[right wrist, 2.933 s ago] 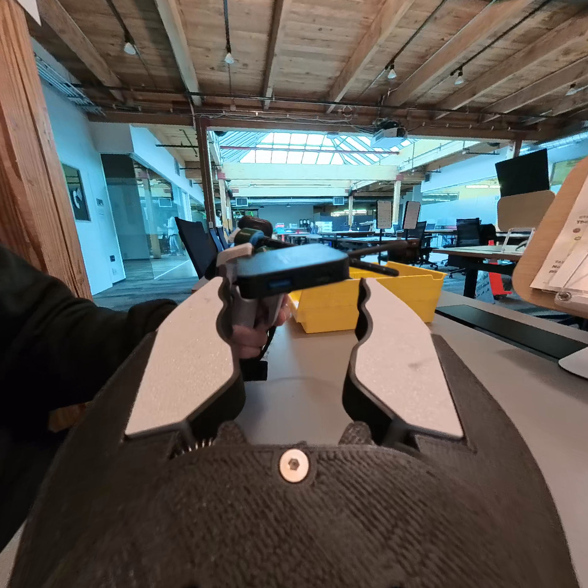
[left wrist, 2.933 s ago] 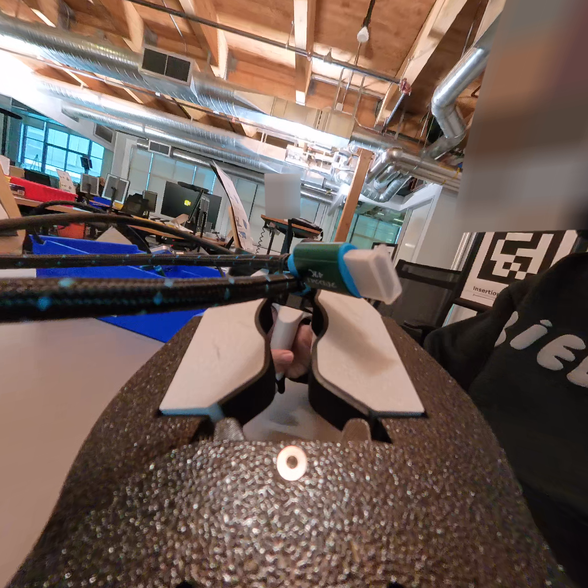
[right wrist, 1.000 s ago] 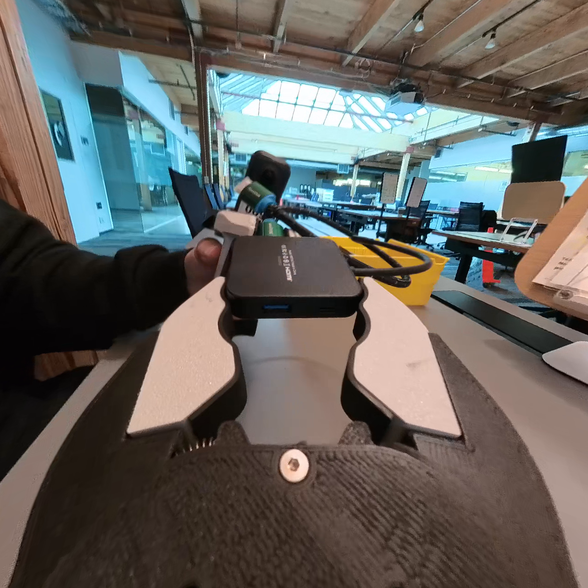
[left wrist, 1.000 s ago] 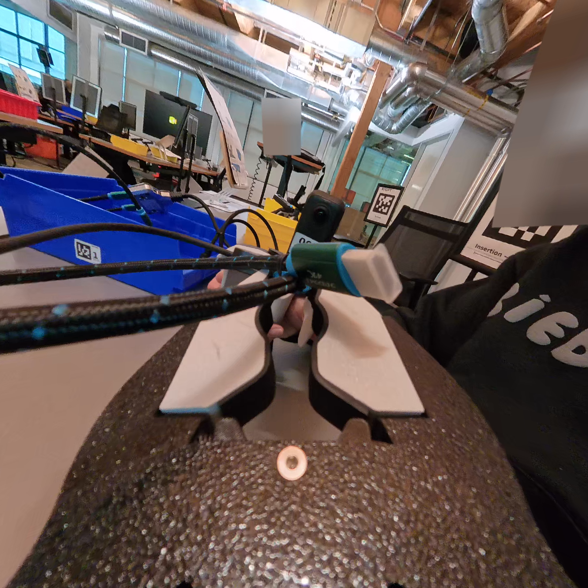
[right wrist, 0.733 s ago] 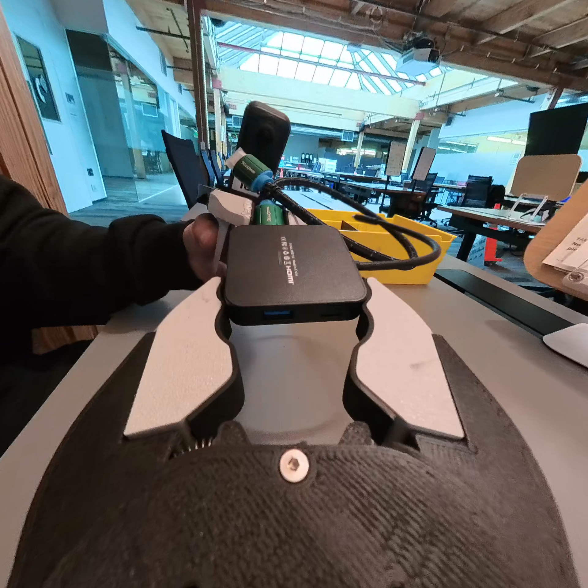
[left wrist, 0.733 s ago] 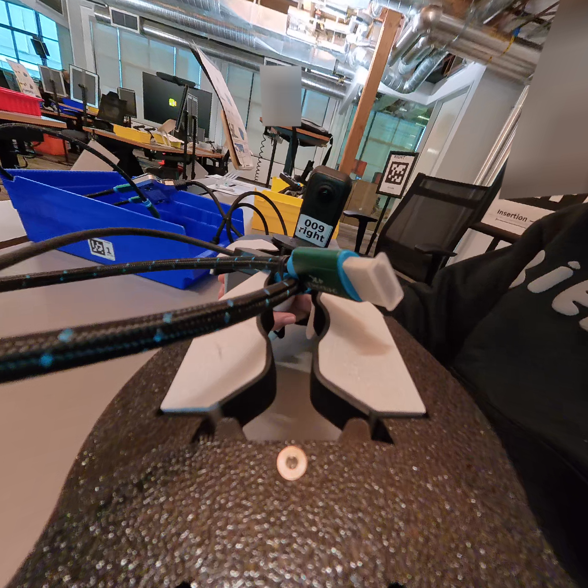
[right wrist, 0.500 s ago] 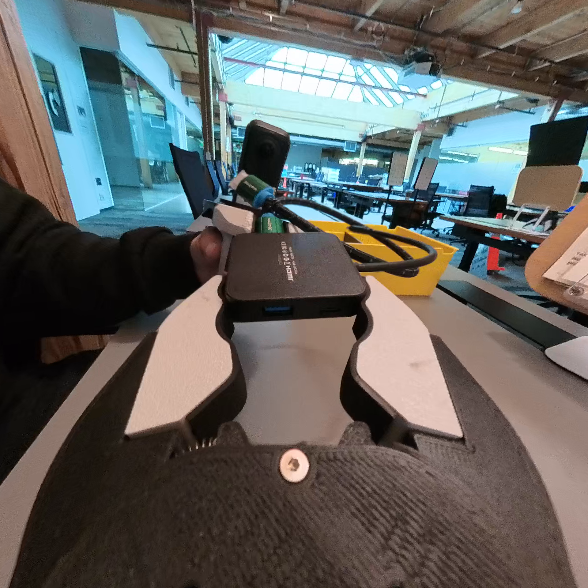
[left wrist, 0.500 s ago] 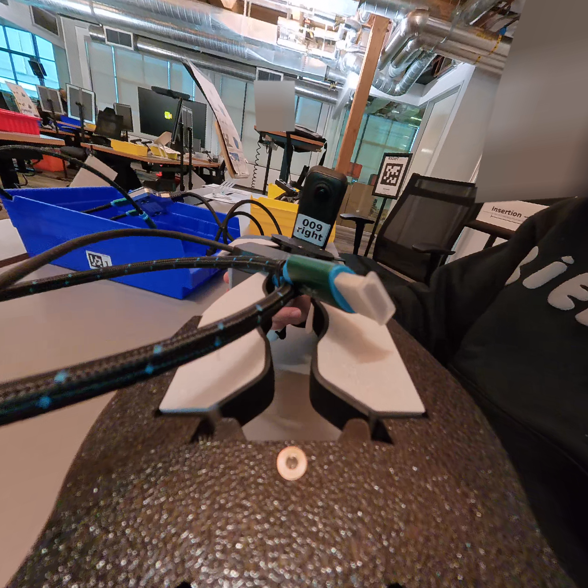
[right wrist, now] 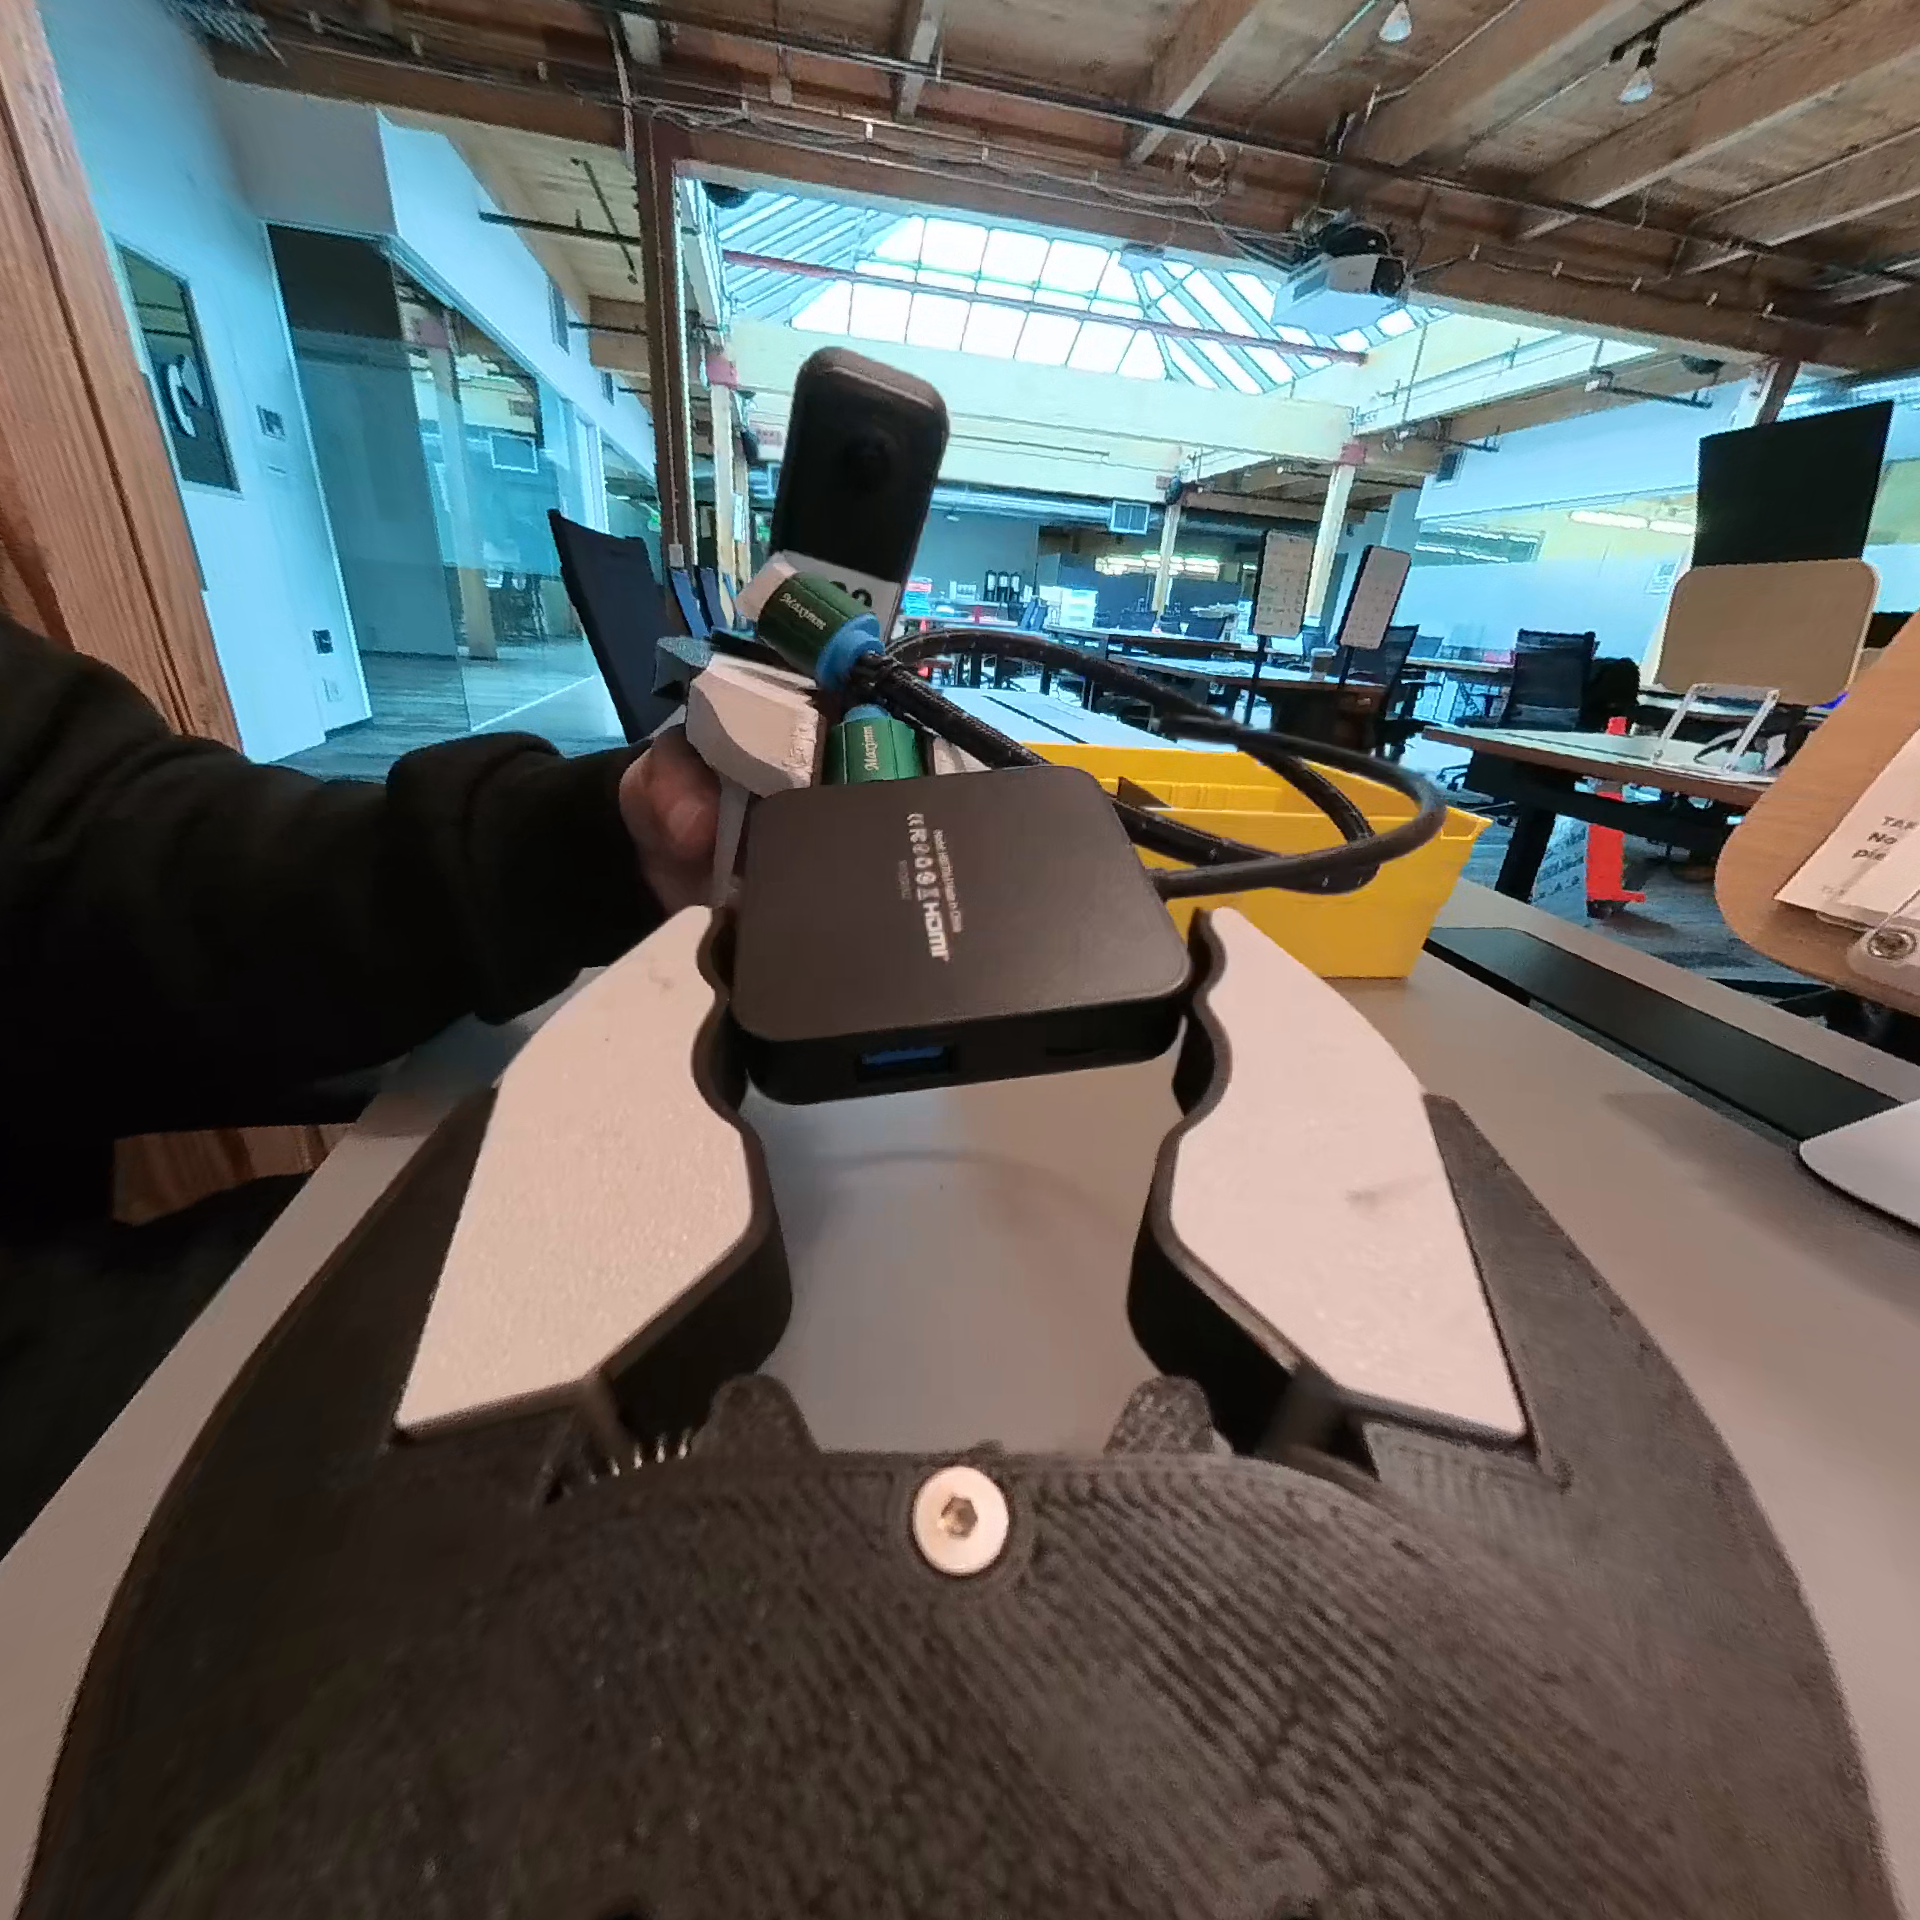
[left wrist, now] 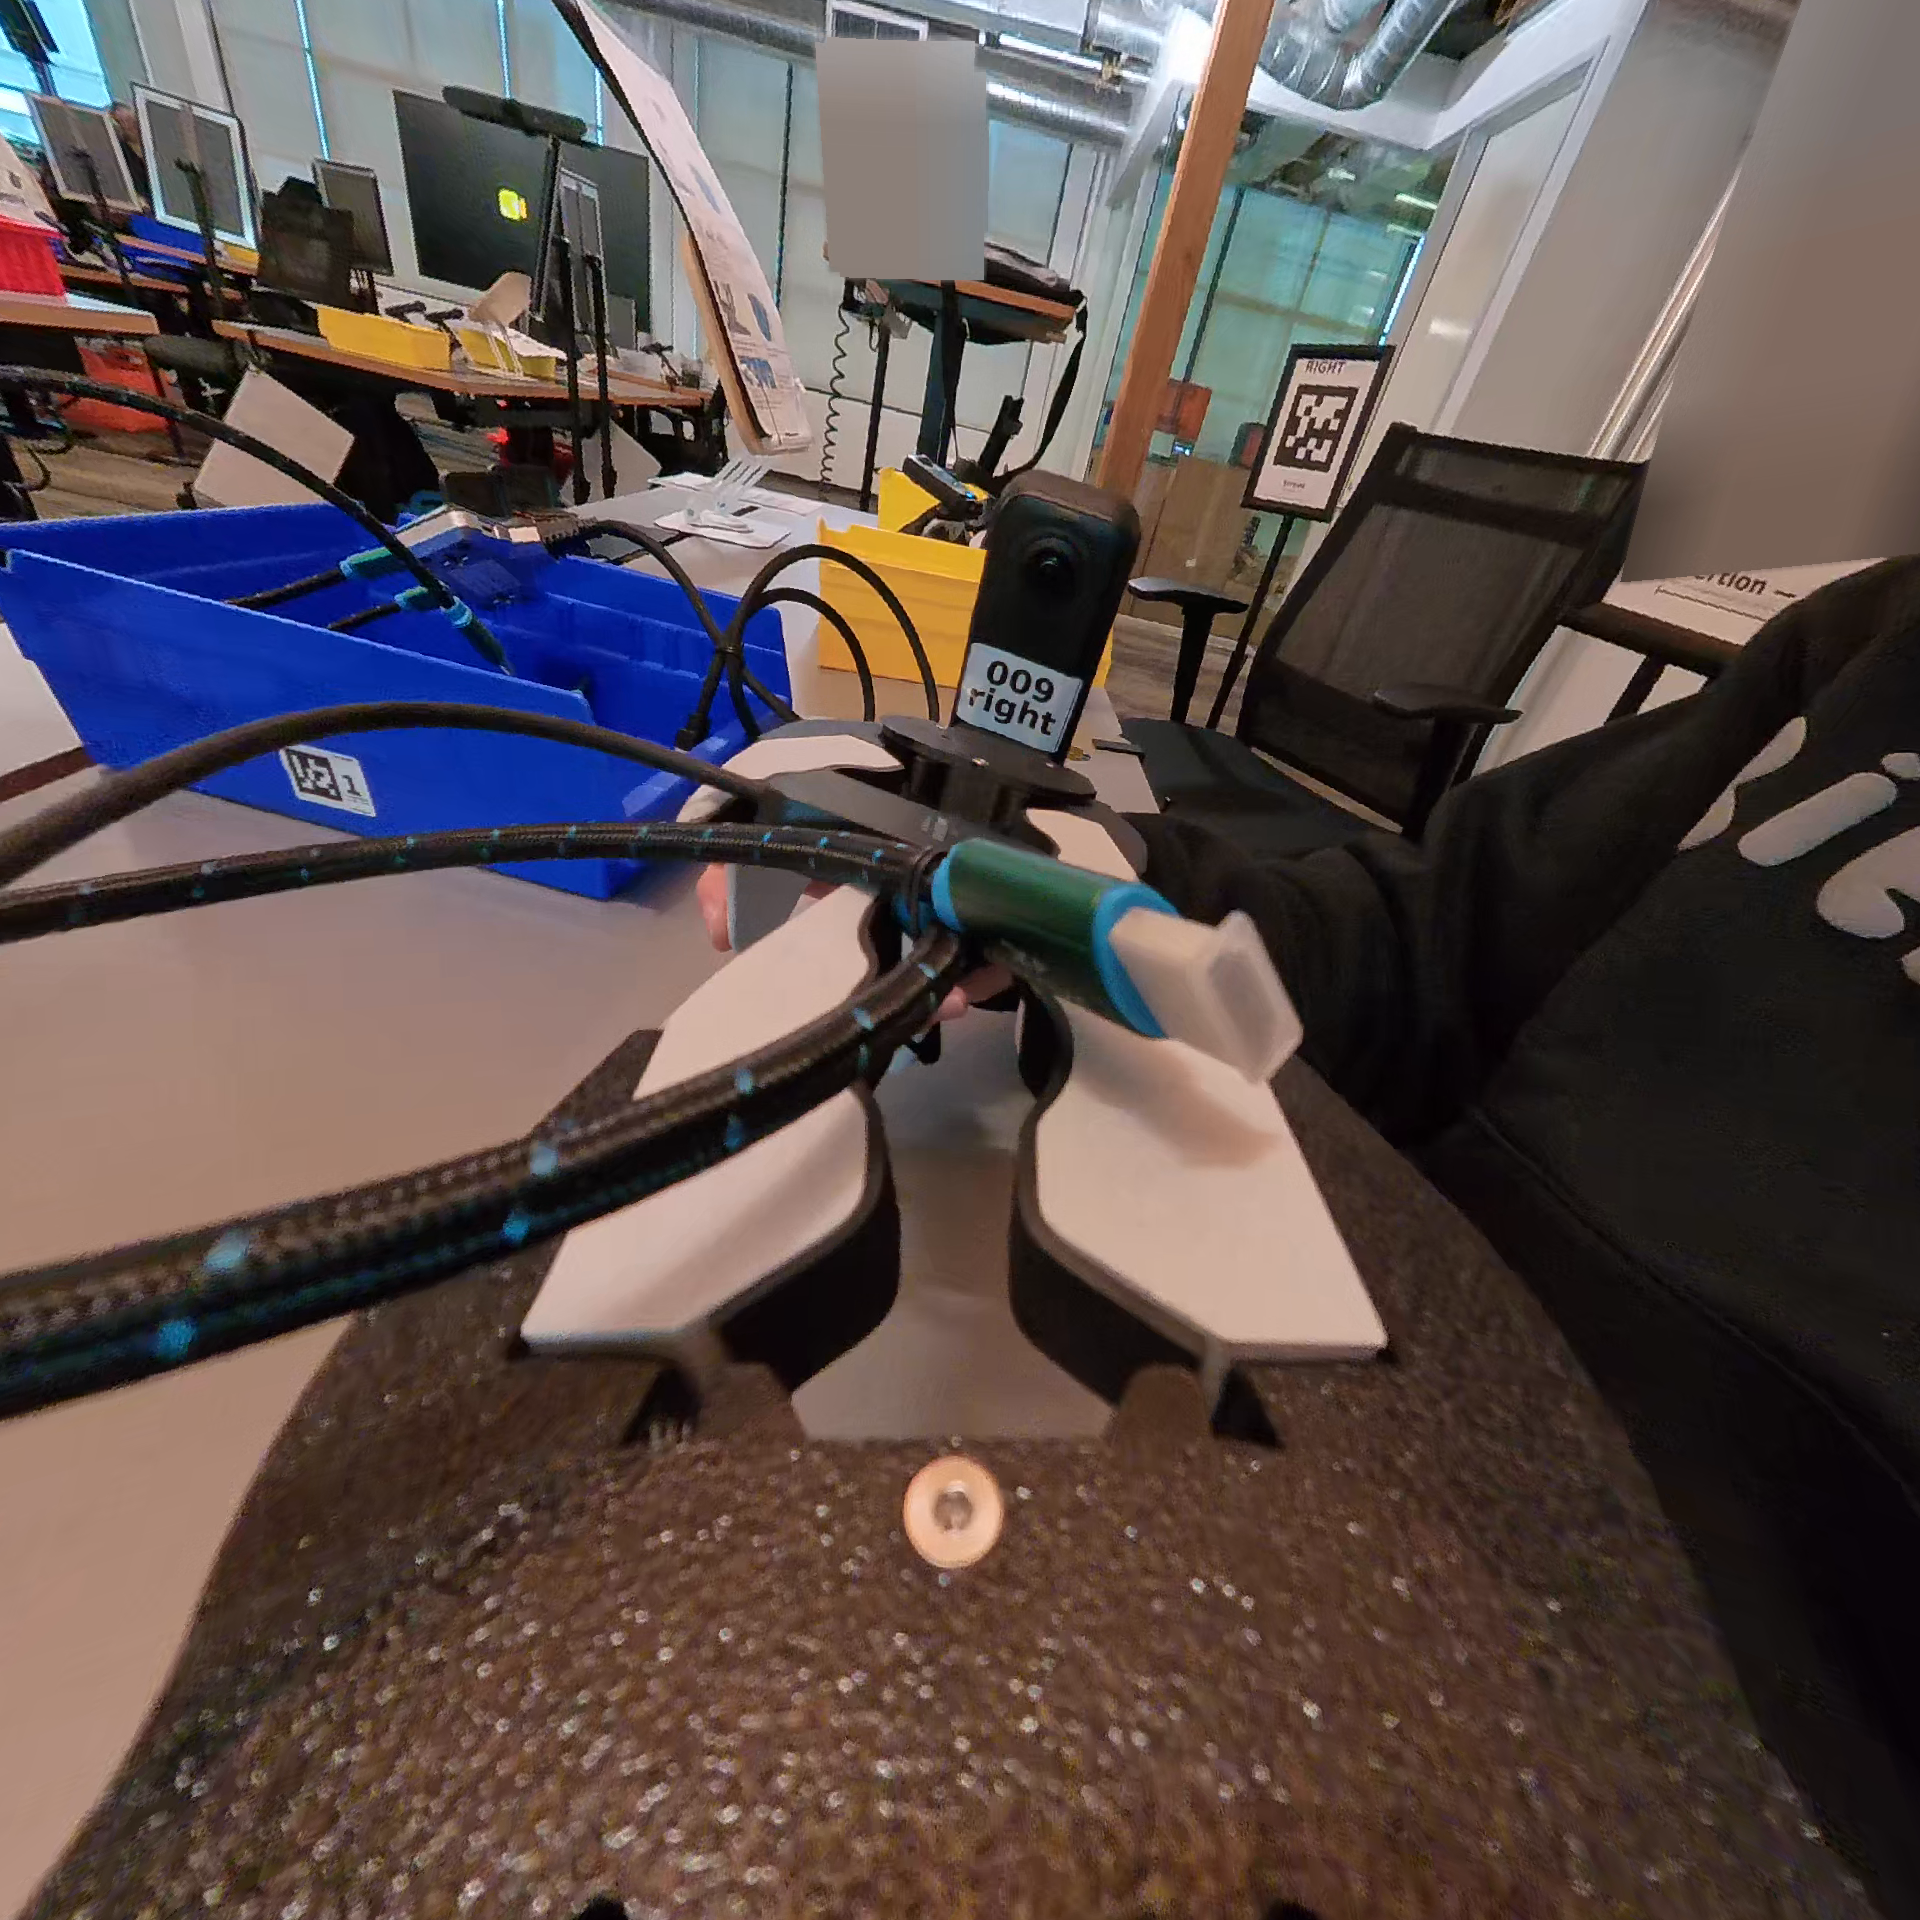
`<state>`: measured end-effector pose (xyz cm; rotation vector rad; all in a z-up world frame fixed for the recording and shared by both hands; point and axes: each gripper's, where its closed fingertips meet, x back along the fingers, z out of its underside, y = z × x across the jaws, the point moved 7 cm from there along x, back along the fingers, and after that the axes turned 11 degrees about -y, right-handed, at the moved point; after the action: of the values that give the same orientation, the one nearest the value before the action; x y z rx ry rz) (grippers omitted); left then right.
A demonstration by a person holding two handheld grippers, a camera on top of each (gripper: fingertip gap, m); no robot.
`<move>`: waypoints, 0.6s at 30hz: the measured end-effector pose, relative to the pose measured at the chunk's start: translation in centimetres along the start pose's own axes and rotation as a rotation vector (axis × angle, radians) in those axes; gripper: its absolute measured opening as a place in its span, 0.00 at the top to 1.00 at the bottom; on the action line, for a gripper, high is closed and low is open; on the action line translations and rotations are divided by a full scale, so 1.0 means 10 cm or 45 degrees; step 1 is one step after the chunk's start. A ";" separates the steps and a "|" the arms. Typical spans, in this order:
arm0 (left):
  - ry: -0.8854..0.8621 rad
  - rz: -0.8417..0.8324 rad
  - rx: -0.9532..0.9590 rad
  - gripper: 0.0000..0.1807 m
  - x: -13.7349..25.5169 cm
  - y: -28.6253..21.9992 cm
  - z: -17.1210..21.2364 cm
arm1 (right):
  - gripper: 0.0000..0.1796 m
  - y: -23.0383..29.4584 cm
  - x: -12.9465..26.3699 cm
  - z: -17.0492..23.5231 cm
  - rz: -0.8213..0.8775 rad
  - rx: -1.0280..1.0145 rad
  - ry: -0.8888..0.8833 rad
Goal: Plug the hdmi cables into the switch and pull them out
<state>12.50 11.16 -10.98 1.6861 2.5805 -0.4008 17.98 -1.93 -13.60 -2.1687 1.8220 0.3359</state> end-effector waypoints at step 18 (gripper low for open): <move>-0.029 0.030 -0.436 0.89 0.06 -0.06 -0.16 | 0.68 -0.23 0.03 0.11 -0.191 -1.399 -0.270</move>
<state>11.89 11.84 -9.47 1.5780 2.4348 0.0247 20.30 -1.45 -14.61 -2.6873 1.4643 1.7811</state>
